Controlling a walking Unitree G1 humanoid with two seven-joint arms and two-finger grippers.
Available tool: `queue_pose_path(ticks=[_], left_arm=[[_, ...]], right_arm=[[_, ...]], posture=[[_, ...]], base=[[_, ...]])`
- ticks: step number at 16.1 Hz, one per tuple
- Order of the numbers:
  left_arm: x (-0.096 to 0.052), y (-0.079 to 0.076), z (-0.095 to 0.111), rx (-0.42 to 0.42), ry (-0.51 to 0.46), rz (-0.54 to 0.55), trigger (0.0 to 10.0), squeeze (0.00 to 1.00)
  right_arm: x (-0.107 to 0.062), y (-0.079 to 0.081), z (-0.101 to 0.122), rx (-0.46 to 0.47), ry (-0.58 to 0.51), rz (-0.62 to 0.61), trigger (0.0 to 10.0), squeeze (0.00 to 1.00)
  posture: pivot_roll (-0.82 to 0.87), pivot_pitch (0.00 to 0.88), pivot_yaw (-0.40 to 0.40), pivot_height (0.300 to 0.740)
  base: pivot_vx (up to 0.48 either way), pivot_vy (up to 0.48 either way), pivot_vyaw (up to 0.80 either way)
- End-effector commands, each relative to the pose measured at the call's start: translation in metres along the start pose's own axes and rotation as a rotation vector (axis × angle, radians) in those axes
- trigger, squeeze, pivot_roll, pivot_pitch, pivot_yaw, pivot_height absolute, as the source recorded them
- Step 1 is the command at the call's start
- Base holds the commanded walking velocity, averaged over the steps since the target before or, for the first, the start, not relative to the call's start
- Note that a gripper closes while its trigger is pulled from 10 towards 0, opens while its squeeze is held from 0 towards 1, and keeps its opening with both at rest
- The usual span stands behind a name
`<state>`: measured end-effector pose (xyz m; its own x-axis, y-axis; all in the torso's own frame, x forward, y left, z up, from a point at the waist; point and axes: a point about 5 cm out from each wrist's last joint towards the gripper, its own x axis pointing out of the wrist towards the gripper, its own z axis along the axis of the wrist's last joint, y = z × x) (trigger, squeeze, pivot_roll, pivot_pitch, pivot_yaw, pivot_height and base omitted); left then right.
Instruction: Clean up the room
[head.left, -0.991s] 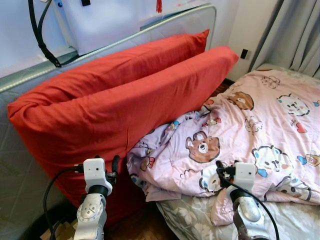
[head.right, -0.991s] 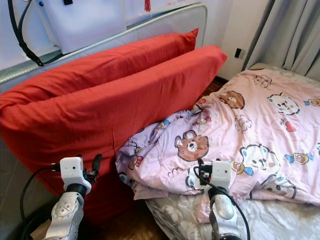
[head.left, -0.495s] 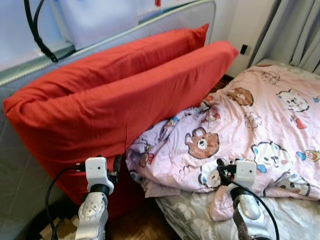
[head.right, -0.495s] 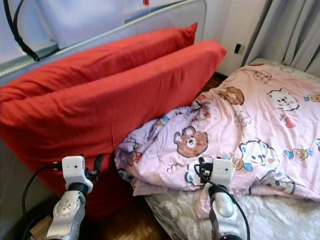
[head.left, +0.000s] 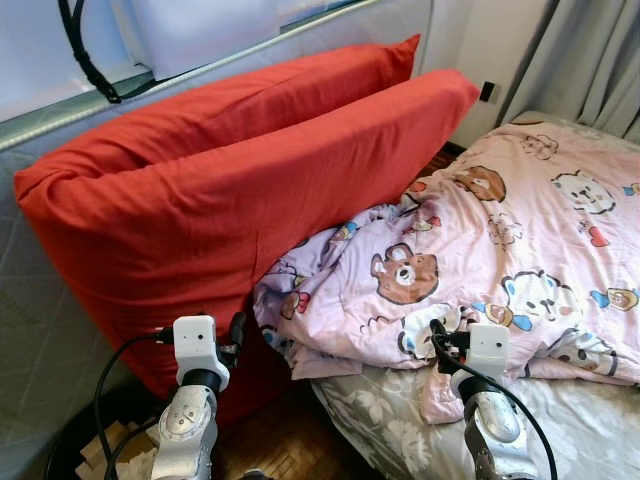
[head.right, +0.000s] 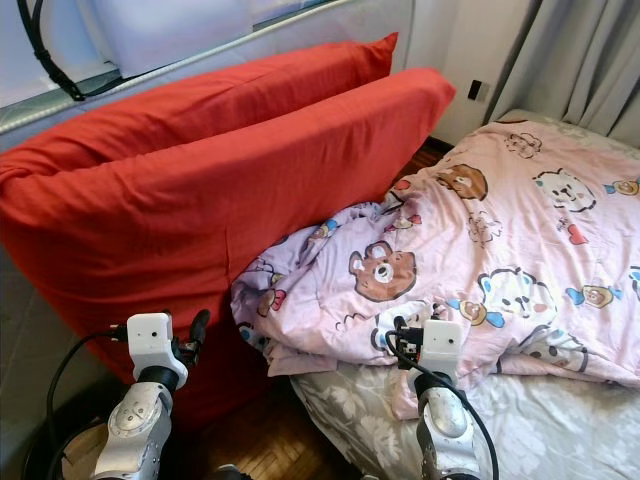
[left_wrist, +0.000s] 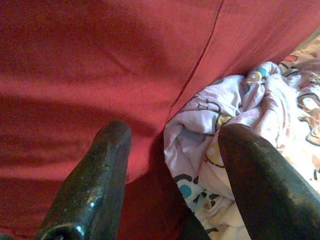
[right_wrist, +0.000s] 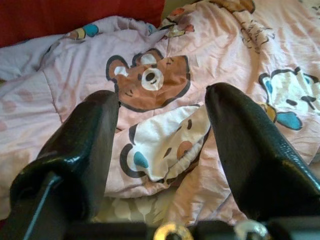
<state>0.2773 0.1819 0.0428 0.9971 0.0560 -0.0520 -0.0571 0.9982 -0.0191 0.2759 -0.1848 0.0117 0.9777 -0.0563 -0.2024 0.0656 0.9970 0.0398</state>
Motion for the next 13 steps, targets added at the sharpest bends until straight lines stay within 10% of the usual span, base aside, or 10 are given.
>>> queue_pose_path(ticks=[1,13], left_arm=[[-0.0005,-0.0026,-0.0027,-0.016,0.018,-0.006,10.0,0.00],[0.0001,-0.0045,-0.0029,-0.018,0.024,-0.020,10.0,0.00]], right_arm=[[-0.0001,-0.0012,0.0007,-0.008,0.006,-0.002,10.0,0.00],[-0.0007,0.0011,-0.0029,0.002,0.027,0.020,10.0,0.00]], posture=[[0.01,0.125,-0.008,0.676],[0.01,0.126,-0.006,0.647]], base=[[0.000,0.000,0.00],[0.000,0.000,0.00]])
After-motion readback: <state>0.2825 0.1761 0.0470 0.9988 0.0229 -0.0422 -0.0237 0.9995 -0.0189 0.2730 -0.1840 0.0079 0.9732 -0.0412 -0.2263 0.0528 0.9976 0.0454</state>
